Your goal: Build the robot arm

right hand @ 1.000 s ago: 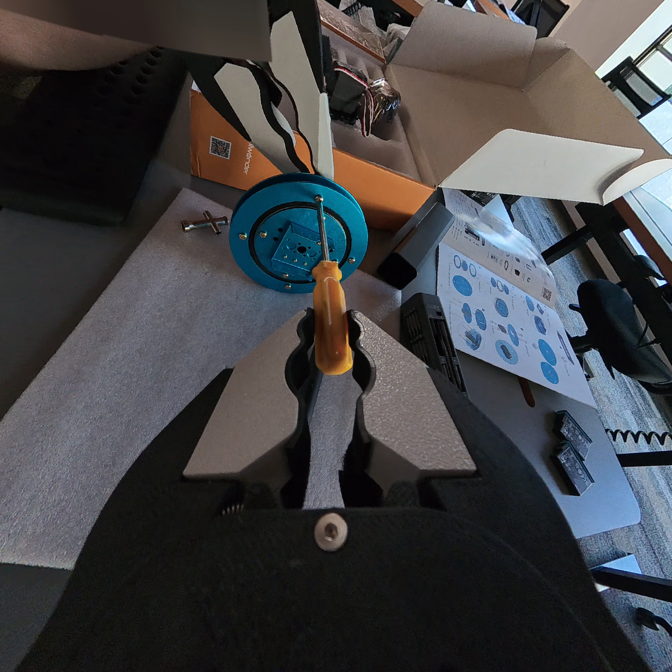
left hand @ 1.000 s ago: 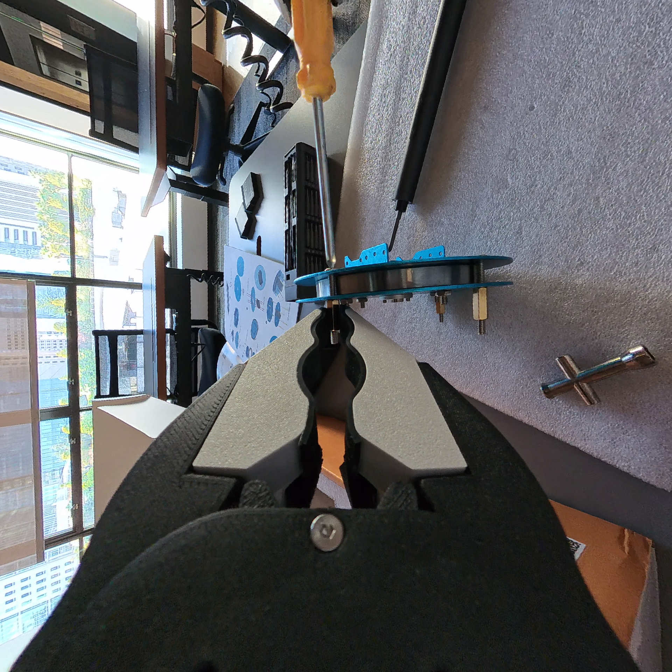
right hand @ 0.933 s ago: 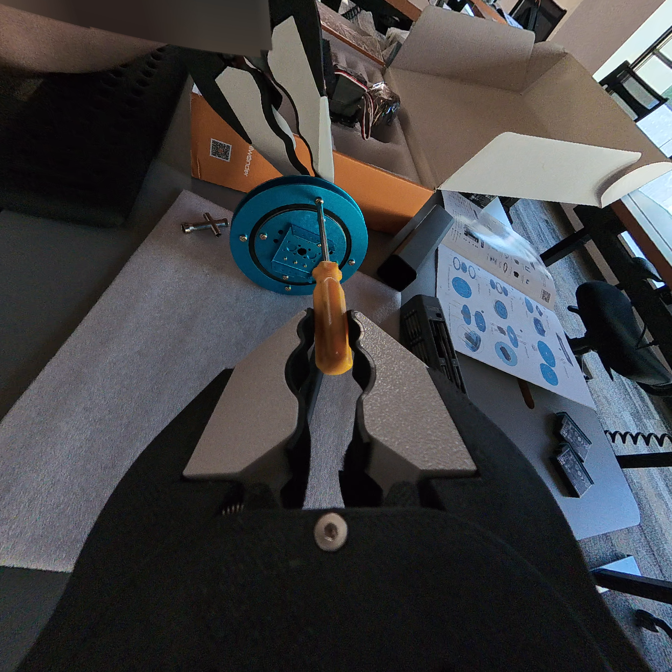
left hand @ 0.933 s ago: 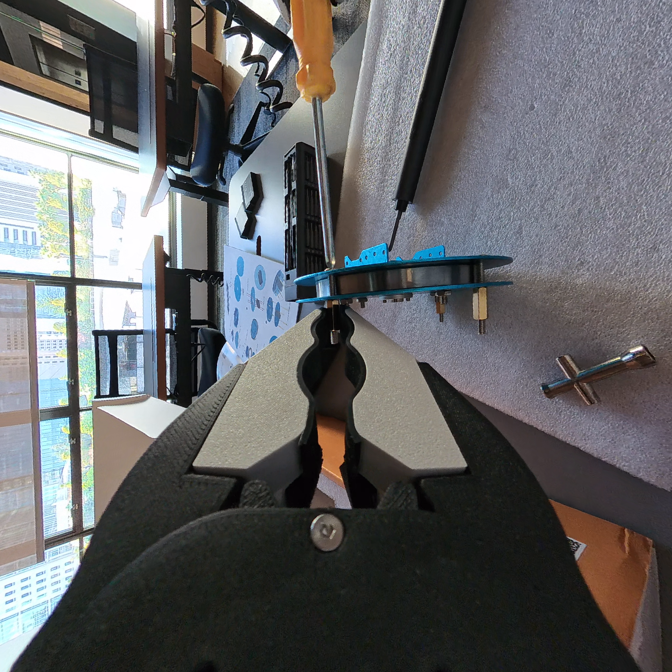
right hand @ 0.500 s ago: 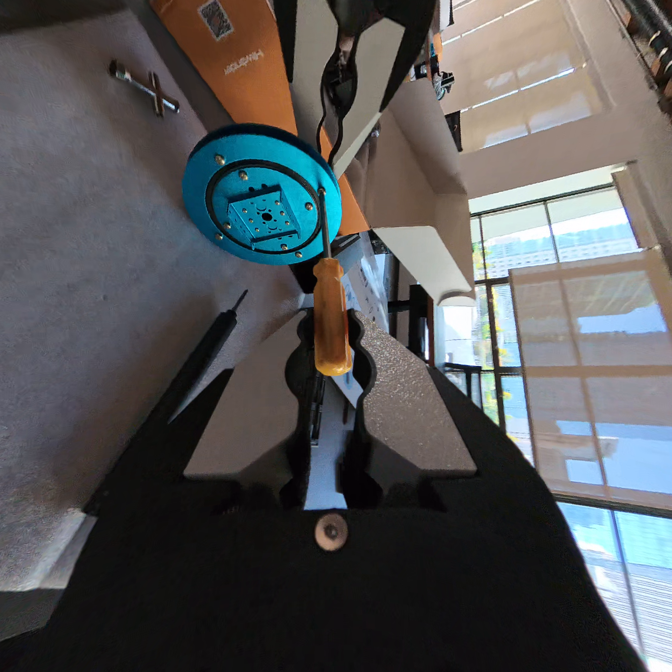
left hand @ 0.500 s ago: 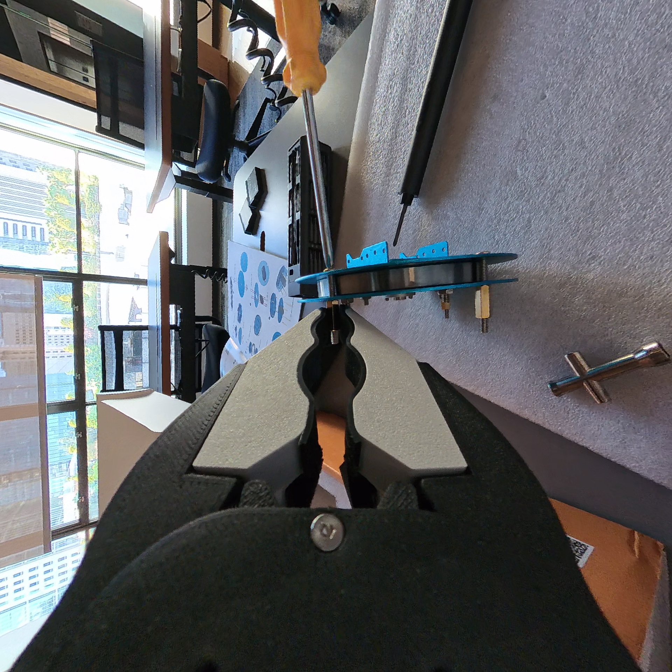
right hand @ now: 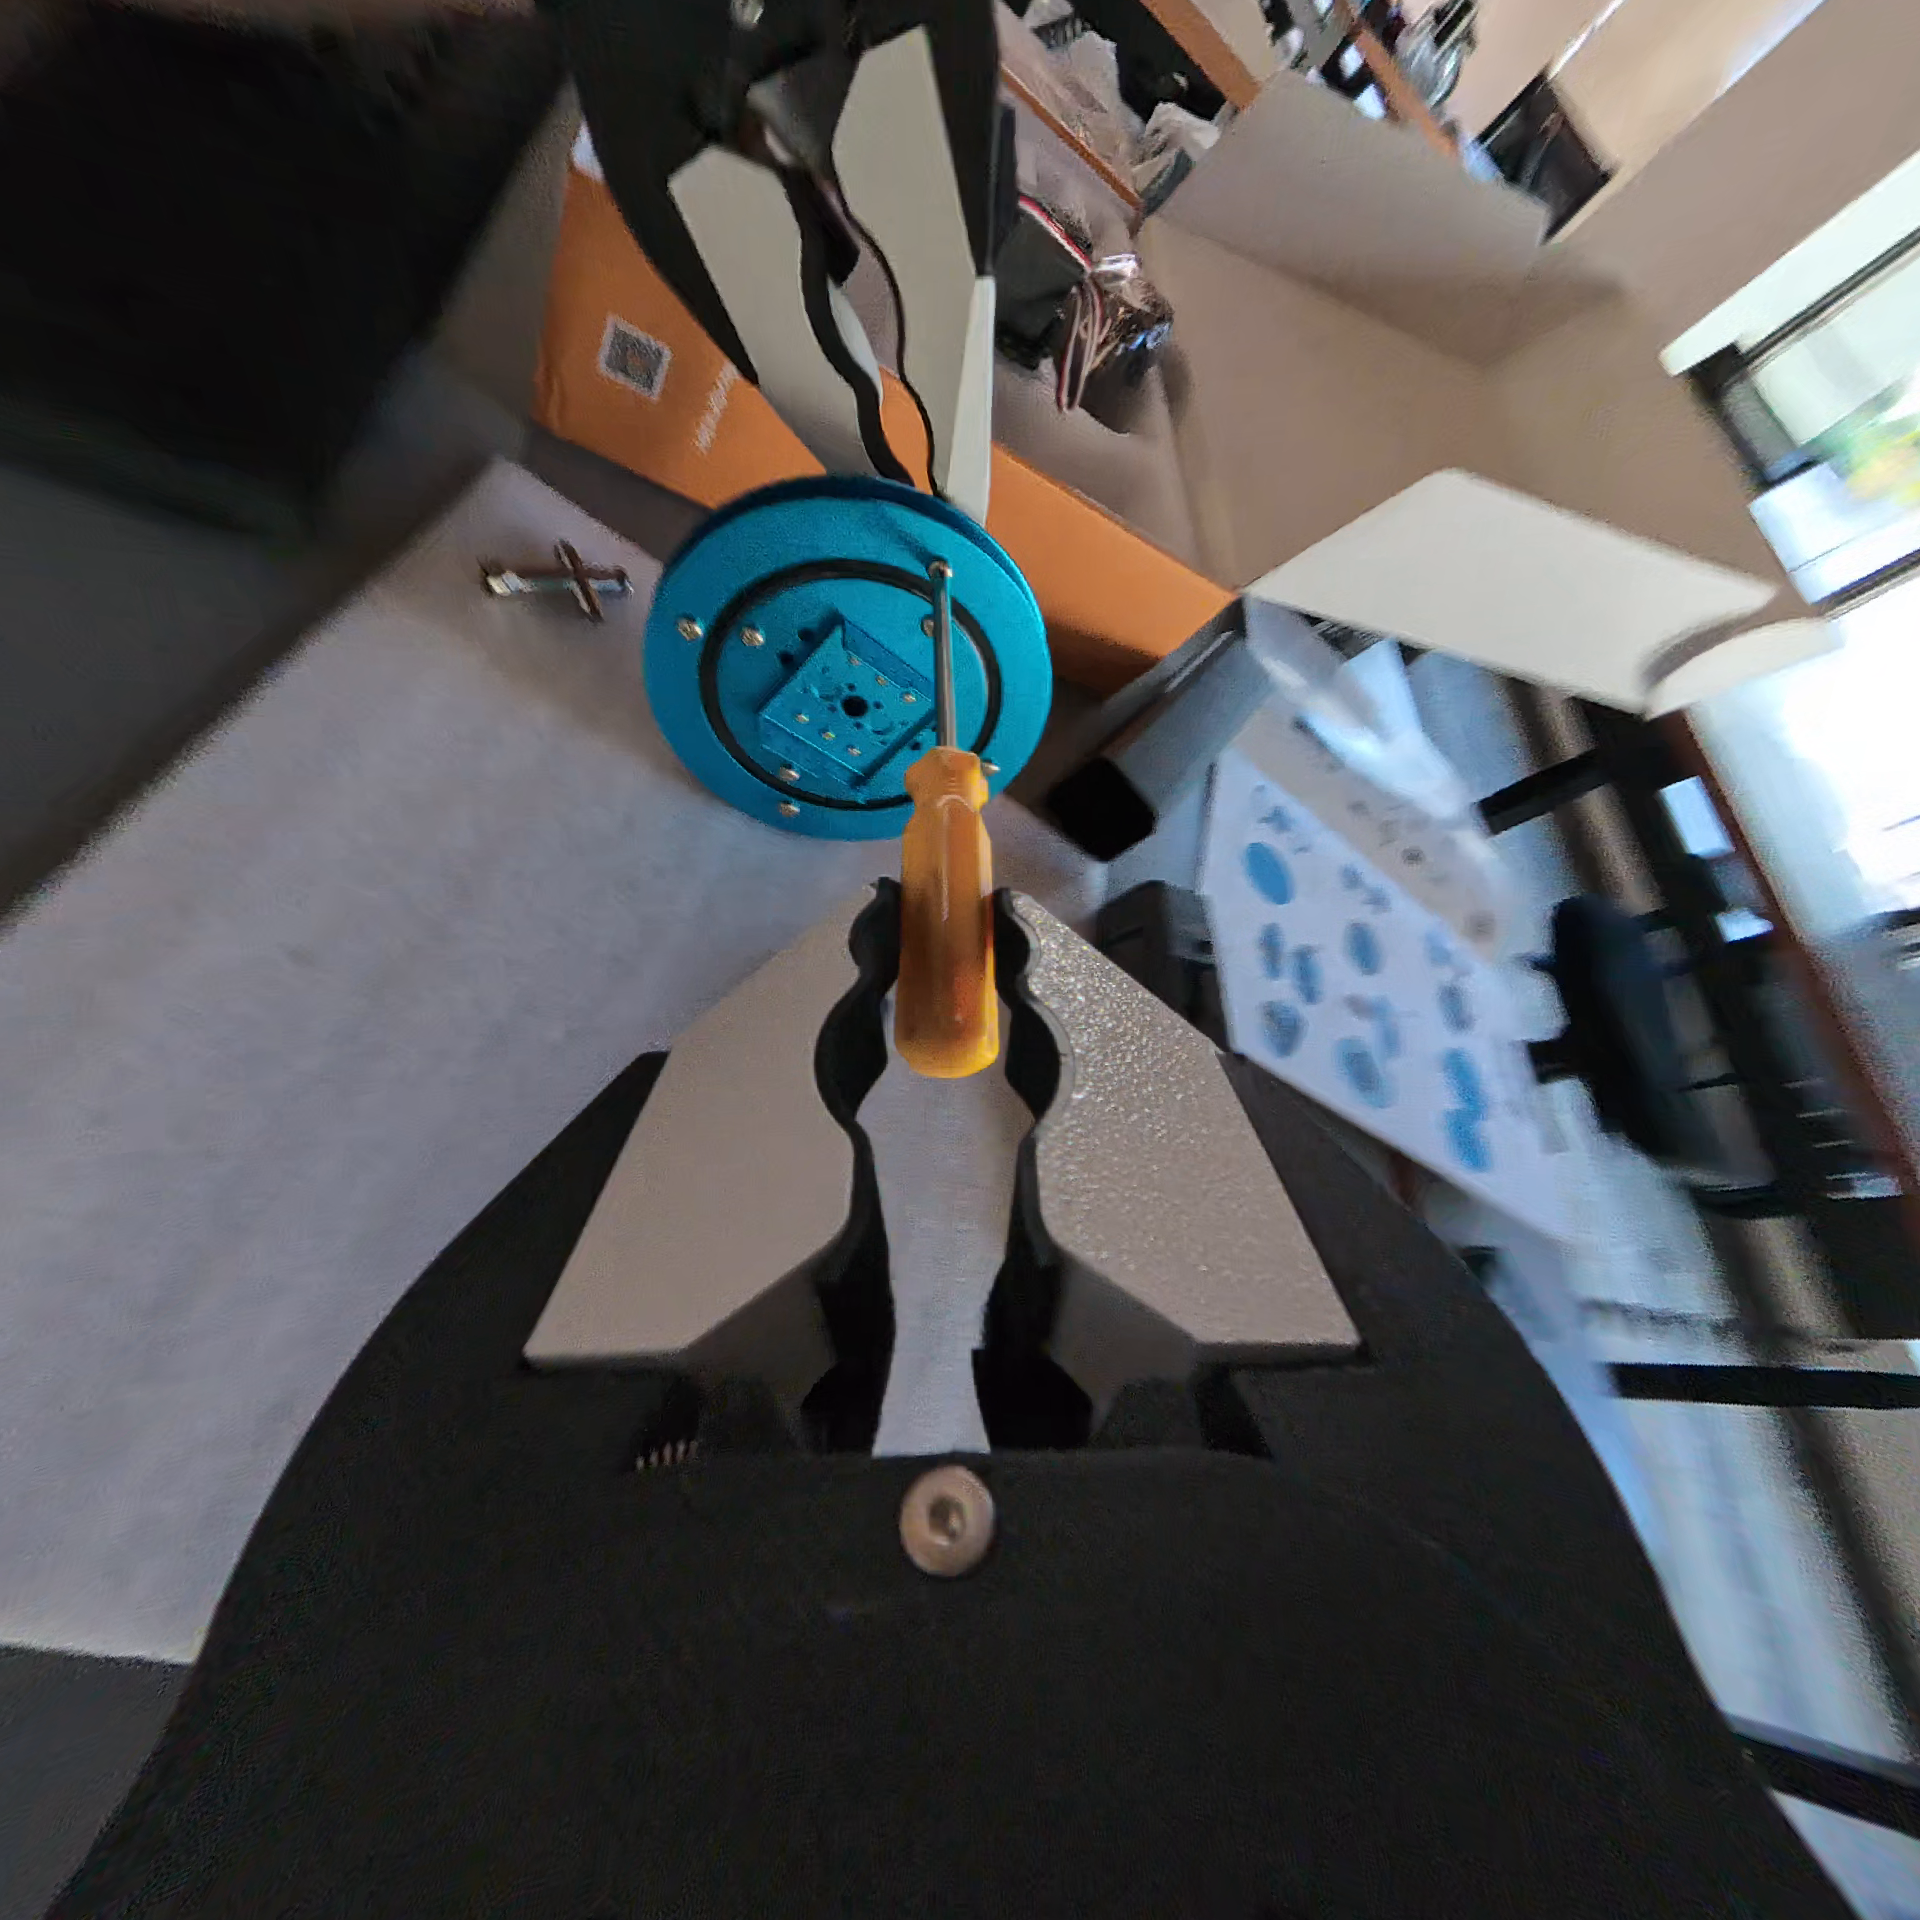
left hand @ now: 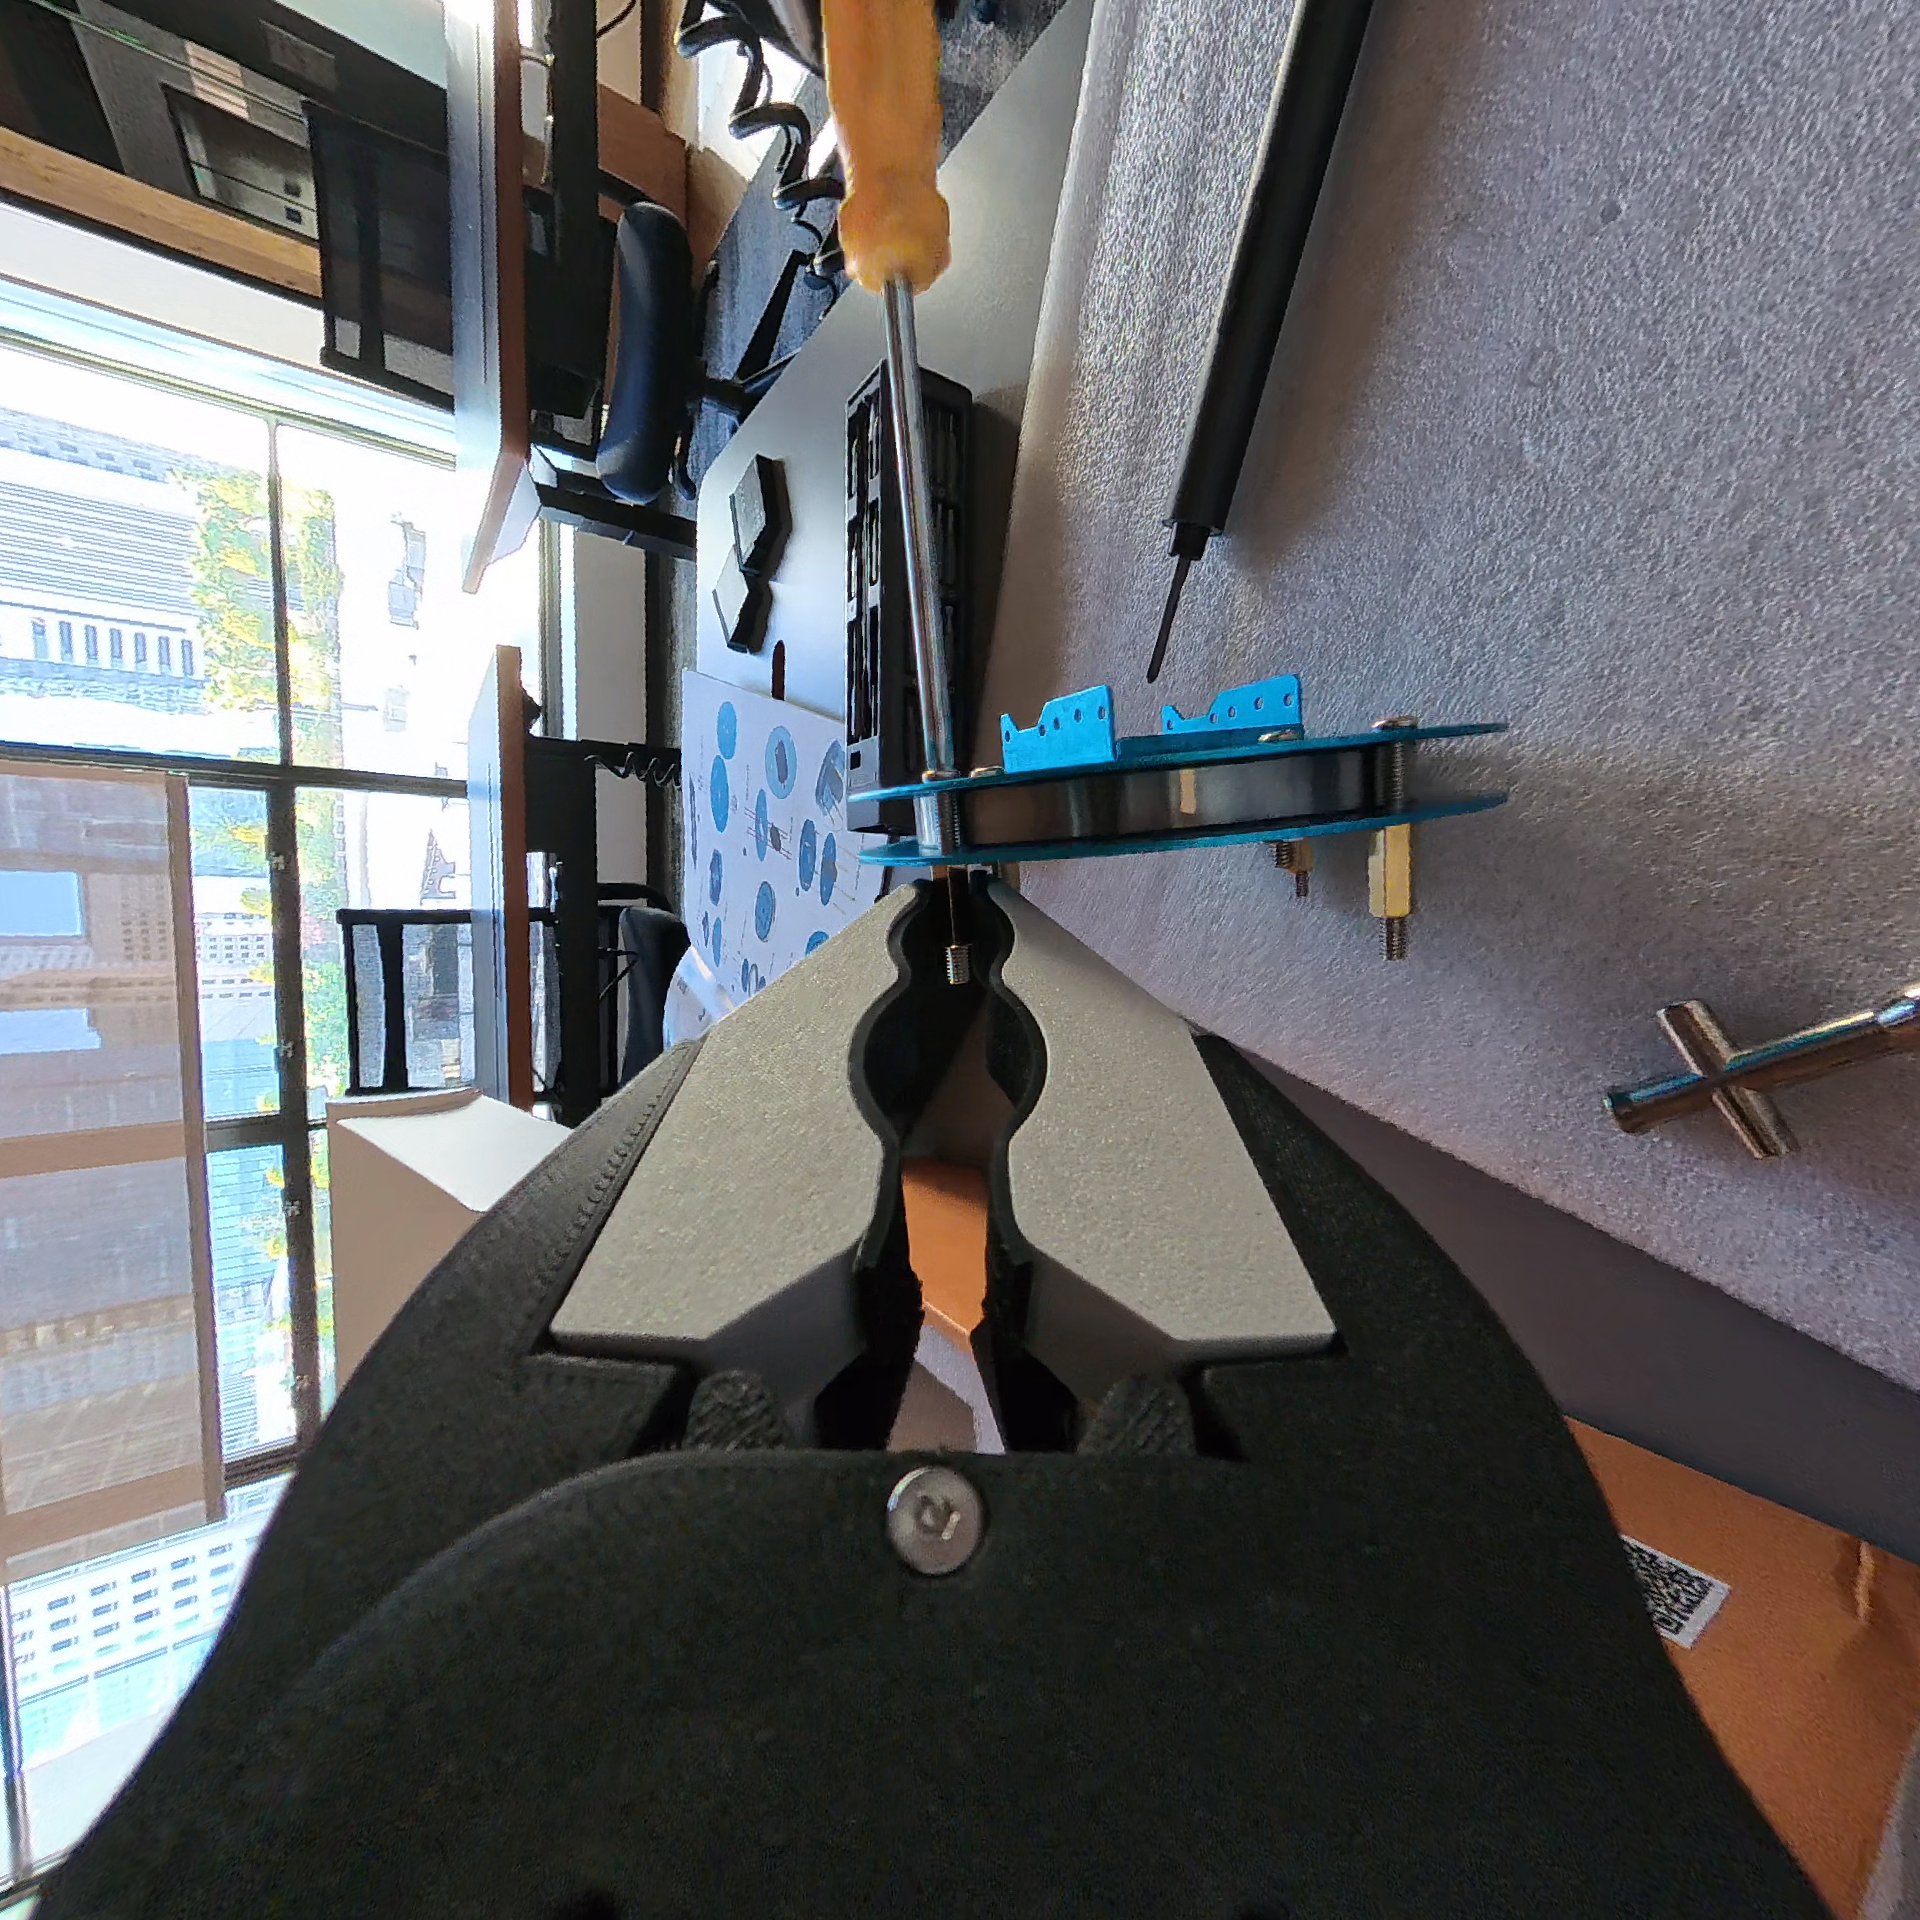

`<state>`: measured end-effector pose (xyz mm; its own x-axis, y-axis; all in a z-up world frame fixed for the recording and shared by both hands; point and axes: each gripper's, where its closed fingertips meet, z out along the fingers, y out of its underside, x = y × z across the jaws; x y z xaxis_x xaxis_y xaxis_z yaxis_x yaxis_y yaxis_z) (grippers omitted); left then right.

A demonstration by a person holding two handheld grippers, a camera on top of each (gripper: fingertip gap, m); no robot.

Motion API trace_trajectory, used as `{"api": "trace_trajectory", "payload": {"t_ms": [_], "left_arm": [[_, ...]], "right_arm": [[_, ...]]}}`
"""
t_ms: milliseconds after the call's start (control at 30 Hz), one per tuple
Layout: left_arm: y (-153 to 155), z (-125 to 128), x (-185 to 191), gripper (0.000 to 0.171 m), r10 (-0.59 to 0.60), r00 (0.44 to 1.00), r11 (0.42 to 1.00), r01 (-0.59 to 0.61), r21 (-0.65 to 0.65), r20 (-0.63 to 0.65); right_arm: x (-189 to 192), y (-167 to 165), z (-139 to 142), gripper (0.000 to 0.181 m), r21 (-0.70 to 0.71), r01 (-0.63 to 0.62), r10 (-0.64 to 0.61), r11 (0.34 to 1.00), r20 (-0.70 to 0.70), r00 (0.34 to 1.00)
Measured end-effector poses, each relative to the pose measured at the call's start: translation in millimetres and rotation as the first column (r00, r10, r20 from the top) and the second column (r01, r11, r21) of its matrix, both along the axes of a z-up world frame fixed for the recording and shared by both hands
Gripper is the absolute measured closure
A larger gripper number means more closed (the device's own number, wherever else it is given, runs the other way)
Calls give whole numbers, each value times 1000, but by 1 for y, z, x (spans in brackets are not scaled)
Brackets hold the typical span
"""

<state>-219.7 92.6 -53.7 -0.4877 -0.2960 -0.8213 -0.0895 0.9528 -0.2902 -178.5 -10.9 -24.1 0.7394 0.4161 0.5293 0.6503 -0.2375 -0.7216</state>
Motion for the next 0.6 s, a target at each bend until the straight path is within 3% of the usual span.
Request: {"api": "trace_trajectory", "payload": {"t_ms": [133,233,333,400,500,600], "left_arm": [[-2,1,0,169,-10,1000,1000,10,2,12],[-6,2,0,169,-25,999,1000,25,5,30],[-6,2,1,169,-20,999,1000,19,24,44],[-6,2,1,169,-19,999,1000,18,23,48],[-7,3,2,168,-20,997,998,16,53,72],[-7,3,2,168,-23,997,998,18,53,80]], "right_arm": [[0,-2,5,166,-109,12,-42,994,-278,960],[0,-5,10,166,-160,18,-78,987,-379,922],[0,-6,5,166,-275,22,-171,961,-531,830],[2,-7,0,166,-353,1,-245,936,-649,720],[2,-8,-5,166,-434,-77,-358,897,-819,449],[1,-11,-12,165,-467,-146,-432,872,-875,218]]}}
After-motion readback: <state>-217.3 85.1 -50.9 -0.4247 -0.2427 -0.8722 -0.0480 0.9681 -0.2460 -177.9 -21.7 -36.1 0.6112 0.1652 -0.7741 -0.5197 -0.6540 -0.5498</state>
